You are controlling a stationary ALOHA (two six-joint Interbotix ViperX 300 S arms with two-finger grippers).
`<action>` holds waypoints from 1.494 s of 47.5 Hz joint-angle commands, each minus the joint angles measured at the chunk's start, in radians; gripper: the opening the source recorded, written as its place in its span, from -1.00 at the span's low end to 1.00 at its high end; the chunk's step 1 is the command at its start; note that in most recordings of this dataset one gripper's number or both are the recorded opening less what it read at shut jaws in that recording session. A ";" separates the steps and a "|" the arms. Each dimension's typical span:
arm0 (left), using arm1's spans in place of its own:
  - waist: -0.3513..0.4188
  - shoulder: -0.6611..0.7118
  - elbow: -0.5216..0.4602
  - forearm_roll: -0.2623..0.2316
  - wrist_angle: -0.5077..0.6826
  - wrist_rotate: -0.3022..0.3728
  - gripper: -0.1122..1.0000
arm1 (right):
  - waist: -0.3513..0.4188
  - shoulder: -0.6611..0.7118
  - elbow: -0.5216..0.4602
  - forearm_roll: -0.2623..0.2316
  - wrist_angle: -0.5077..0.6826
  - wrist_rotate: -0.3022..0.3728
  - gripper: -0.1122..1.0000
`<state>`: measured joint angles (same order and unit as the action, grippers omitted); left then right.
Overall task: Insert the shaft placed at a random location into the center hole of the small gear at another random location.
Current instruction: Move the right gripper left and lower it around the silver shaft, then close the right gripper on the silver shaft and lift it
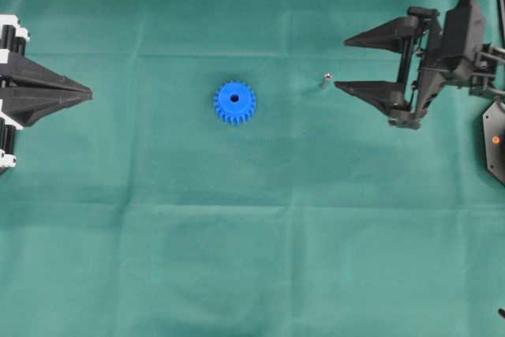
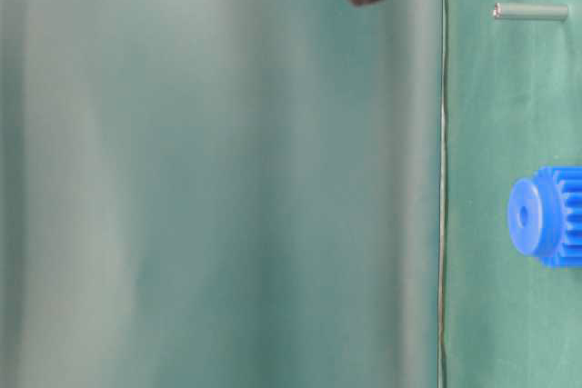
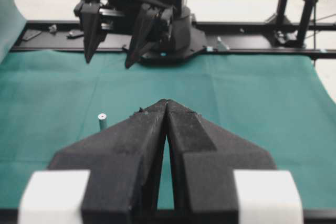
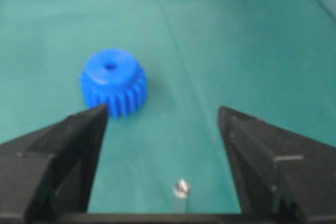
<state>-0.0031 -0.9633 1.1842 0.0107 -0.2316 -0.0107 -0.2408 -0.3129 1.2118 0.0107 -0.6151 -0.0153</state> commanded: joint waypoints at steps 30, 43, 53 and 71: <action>0.002 0.011 -0.020 0.003 0.018 0.000 -0.80 | -0.029 0.374 -0.067 0.043 -0.179 0.005 0.73; 0.000 0.011 -0.020 0.003 0.020 -0.002 -0.80 | -0.028 0.376 -0.067 0.044 -0.190 0.005 0.29; 0.000 0.011 -0.020 0.003 0.025 -0.002 -0.80 | -0.028 0.374 -0.069 0.041 -0.186 0.005 -0.57; 0.000 0.011 -0.020 0.003 0.034 -0.002 -0.80 | -0.029 0.342 -0.087 0.041 -0.161 0.003 -0.57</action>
<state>-0.0031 -0.9603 1.1842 0.0107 -0.1948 -0.0107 -0.2638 0.0675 1.1443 0.0522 -0.7854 -0.0138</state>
